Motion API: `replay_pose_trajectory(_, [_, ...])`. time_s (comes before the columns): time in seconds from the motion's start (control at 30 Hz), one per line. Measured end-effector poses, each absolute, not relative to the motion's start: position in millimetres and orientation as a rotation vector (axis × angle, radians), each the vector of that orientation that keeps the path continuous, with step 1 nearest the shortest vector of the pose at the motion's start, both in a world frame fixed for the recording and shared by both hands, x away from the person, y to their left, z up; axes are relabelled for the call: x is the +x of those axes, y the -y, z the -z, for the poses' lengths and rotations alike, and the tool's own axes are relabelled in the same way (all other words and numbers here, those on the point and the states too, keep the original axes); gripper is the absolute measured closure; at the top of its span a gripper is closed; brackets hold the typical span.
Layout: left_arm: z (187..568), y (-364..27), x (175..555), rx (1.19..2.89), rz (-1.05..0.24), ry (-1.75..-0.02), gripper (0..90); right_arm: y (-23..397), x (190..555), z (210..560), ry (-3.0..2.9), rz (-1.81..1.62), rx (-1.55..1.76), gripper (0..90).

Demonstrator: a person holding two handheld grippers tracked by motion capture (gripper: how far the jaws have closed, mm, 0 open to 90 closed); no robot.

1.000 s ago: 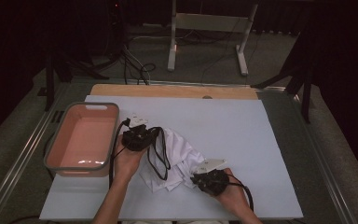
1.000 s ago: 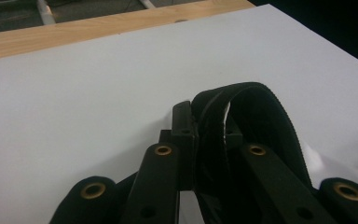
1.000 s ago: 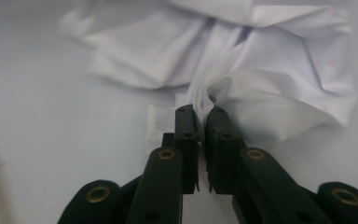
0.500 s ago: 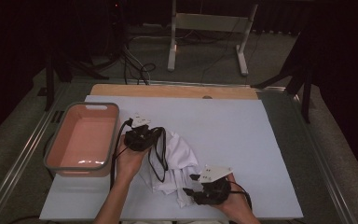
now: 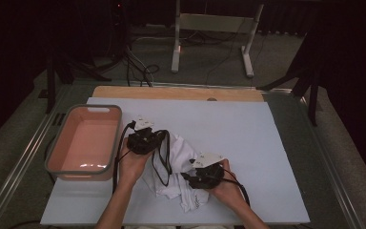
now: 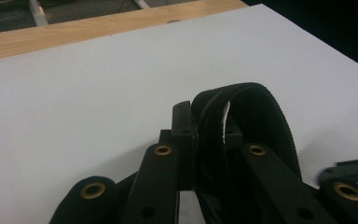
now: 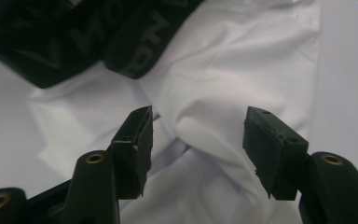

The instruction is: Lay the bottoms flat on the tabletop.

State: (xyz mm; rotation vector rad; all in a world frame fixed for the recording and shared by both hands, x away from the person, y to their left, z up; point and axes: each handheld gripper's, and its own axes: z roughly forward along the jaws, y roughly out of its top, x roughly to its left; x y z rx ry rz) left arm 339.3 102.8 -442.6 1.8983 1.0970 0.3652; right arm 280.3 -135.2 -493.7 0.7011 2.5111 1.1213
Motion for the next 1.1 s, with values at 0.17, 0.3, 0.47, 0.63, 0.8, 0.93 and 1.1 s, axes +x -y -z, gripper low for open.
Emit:
replay_pose_trajectory(0.17, [441.5, -103.0, 339.5, 1.901, -0.365, -1.090, 83.0, 130.4, 288.2, 501.2, -2.533, -1.060, 0.714, 40.8])
replay_pose_trajectory(0.3, [440.4, -101.2, 339.9, 1.902, -0.364, -1.083, 83.0, 128.3, 293.0, 507.6, -2.549, -1.027, 0.694, 57.1])
replay_pose_trajectory(0.47, [437.7, -98.4, 340.2, 1.907, -0.365, -1.065, 82.9, 134.8, 292.1, 502.7, -2.550, -1.035, 0.740, 87.1])
replay_pose_trajectory(0.63, [438.3, -96.7, 340.1, 1.914, -0.364, -1.060, 82.6, 148.9, 294.6, 493.9, -2.483, -1.053, 0.782, 87.7])
replay_pose_trajectory(0.8, [440.4, -95.3, 341.4, 1.928, -0.358, -1.053, 82.0, 175.2, 303.2, 486.7, -2.415, -1.077, 0.903, 87.8])
replay_pose_trajectory(0.93, [442.7, -93.2, 342.7, 1.945, -0.360, -1.055, 80.8, 198.6, 311.4, 482.3, -2.350, -1.108, 1.028, 87.9])
replay_pose_trajectory(1.1, [446.9, -92.1, 345.6, 1.981, -0.381, -1.068, 76.3, 223.7, 317.8, 479.9, -2.276, -1.111, 1.138, 88.0])
